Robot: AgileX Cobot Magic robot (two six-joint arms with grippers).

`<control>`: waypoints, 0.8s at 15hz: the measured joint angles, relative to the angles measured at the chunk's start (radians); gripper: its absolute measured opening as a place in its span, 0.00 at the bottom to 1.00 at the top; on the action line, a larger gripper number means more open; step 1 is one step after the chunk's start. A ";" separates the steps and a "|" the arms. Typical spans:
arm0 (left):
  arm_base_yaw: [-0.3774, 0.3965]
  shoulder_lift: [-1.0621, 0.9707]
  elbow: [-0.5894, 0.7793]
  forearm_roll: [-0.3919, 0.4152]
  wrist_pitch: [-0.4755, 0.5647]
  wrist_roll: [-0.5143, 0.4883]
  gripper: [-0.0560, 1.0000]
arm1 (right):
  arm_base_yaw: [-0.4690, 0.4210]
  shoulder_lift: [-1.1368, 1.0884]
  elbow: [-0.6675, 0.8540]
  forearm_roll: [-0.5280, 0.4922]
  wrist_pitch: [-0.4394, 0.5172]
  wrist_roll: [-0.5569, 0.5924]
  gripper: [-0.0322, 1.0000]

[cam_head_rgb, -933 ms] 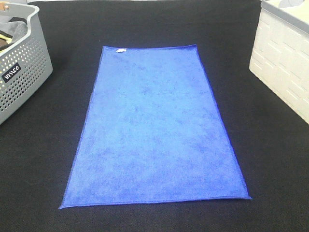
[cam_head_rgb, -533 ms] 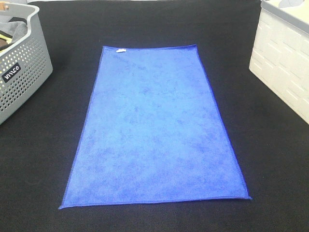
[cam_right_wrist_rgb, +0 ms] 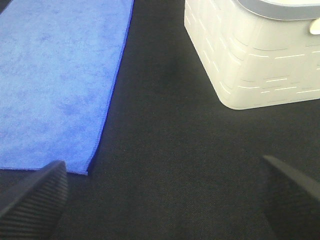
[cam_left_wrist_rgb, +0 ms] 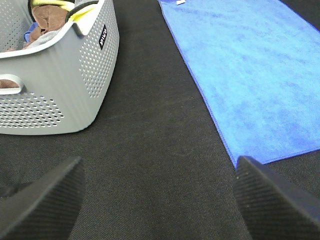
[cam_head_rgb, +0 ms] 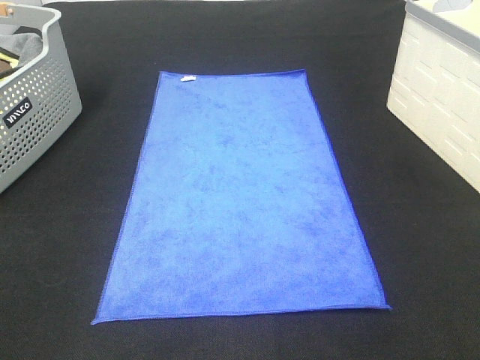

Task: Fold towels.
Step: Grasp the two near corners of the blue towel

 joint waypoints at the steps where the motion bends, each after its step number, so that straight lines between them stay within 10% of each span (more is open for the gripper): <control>1: 0.000 0.000 0.000 0.000 0.000 0.000 0.79 | 0.000 0.000 0.000 0.000 0.000 0.000 0.96; 12: 0.000 0.000 0.000 0.000 0.000 0.000 0.79 | 0.000 0.000 0.000 0.000 0.000 0.000 0.96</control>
